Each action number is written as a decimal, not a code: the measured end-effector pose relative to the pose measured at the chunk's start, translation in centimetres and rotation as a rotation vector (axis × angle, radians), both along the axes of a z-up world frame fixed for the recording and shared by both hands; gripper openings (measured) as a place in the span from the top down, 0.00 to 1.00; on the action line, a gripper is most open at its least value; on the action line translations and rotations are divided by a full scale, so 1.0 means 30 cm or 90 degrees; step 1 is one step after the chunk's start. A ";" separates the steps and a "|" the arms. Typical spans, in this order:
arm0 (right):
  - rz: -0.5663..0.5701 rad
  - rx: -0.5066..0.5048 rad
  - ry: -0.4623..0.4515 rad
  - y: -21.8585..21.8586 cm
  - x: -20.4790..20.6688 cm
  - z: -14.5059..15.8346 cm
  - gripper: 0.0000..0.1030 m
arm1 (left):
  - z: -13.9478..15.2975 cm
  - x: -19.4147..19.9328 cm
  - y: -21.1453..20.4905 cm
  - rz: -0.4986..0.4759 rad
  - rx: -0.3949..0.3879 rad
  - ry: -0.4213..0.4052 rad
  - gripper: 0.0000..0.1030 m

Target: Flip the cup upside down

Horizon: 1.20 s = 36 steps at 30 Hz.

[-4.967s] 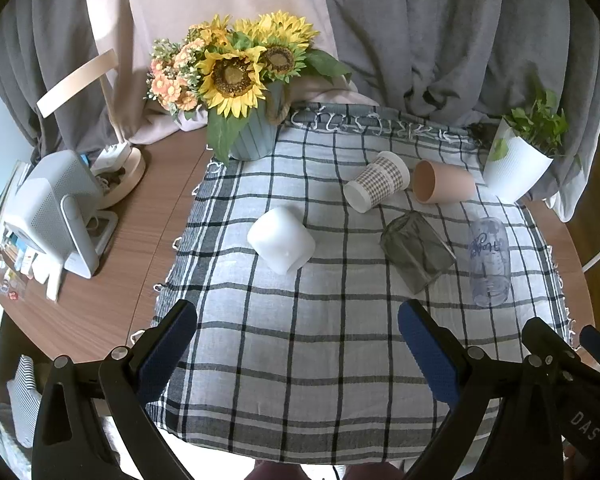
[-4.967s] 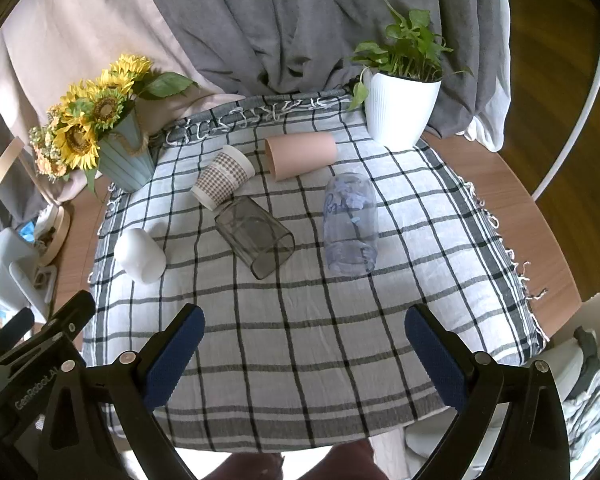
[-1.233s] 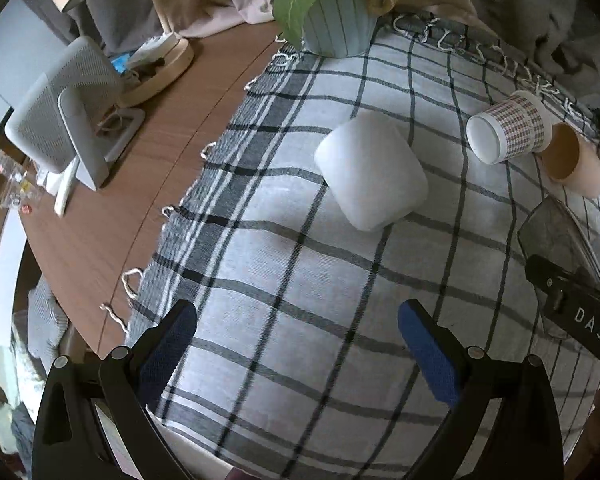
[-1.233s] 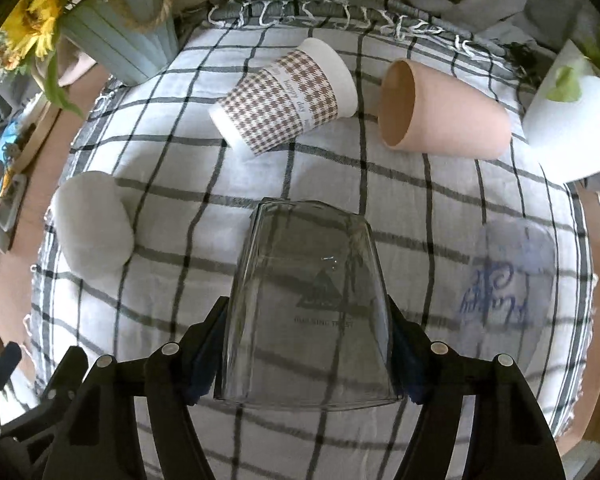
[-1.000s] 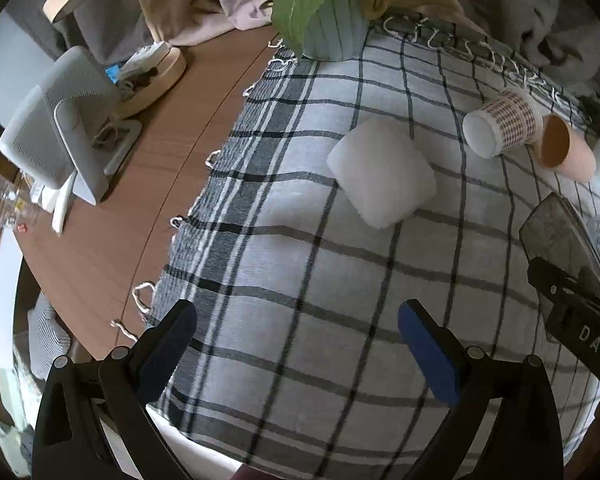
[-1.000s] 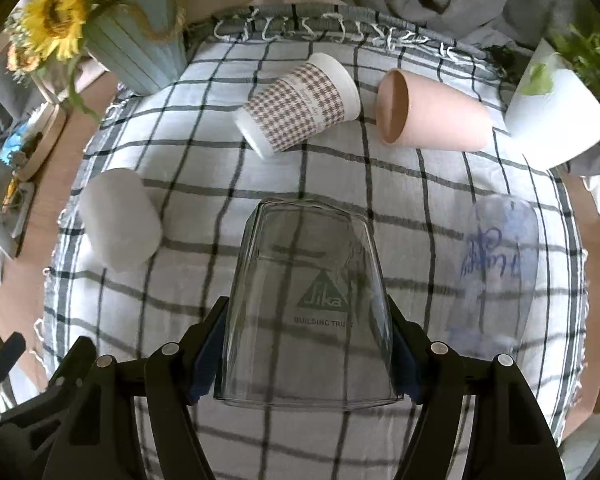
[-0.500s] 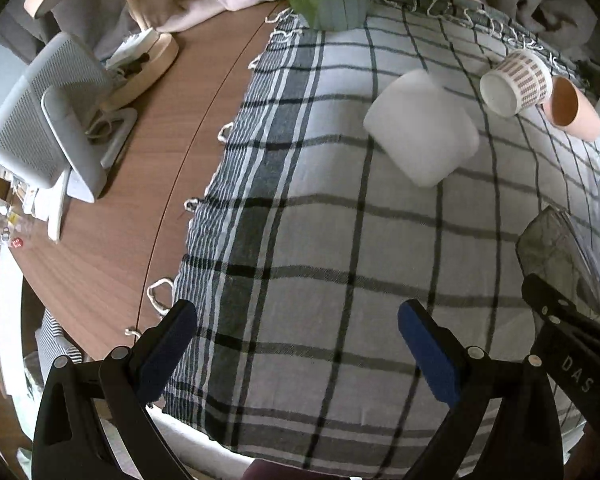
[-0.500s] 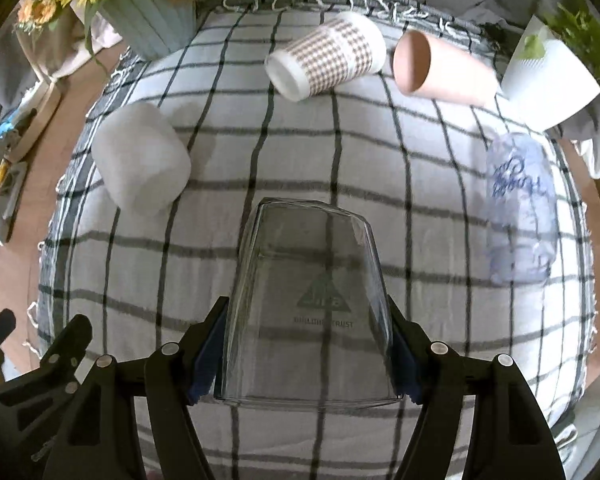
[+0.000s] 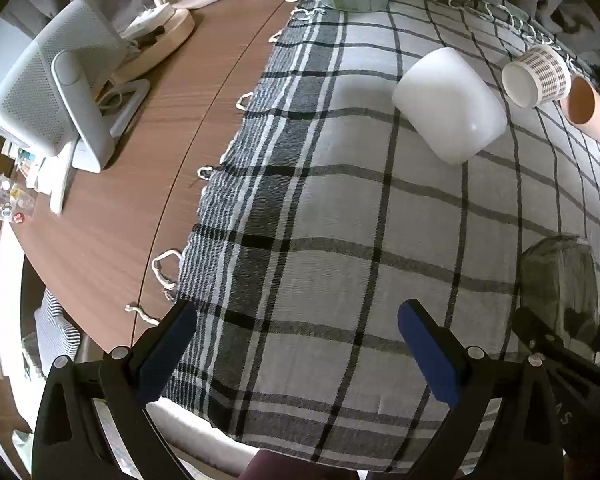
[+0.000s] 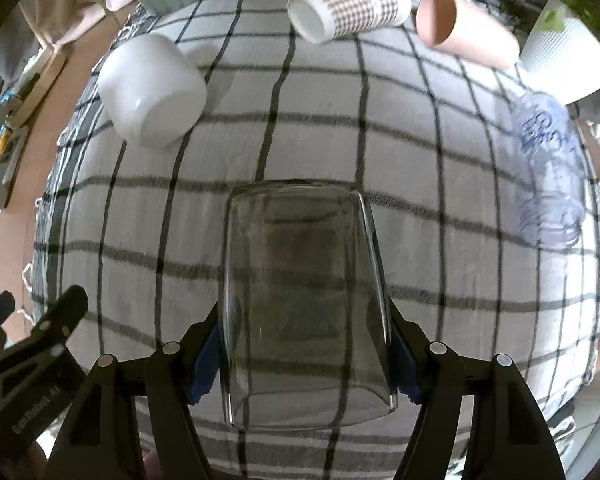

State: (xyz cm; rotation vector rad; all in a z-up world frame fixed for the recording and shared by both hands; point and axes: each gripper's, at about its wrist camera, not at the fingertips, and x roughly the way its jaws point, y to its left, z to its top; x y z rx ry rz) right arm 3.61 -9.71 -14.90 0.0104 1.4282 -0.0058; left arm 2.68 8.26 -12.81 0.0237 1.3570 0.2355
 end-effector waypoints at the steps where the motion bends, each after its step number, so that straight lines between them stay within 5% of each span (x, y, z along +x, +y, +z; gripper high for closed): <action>1: -0.002 0.001 0.004 0.000 -0.001 -0.005 0.32 | 0.000 -0.002 0.003 0.001 0.000 0.000 0.00; 7: -0.005 0.016 0.010 0.002 -0.003 -0.010 0.31 | -0.006 -0.003 0.009 0.001 -0.002 0.005 0.00; 12: -0.008 0.020 -0.003 -0.004 -0.018 0.015 0.20 | -0.001 -0.005 0.013 -0.004 0.006 0.003 0.00; 18: -0.040 0.055 -0.047 -0.052 -0.090 0.138 0.20 | 0.066 -0.019 -0.023 -0.022 -0.002 -0.020 0.00; 28: -0.139 0.068 -0.137 -0.244 -0.166 0.318 0.20 | 0.146 -0.002 -0.208 -0.096 -0.075 -0.032 0.00; 36: -0.226 0.074 -0.124 -0.427 -0.183 0.260 0.20 | 0.130 0.038 -0.391 -0.149 -0.109 -0.014 0.01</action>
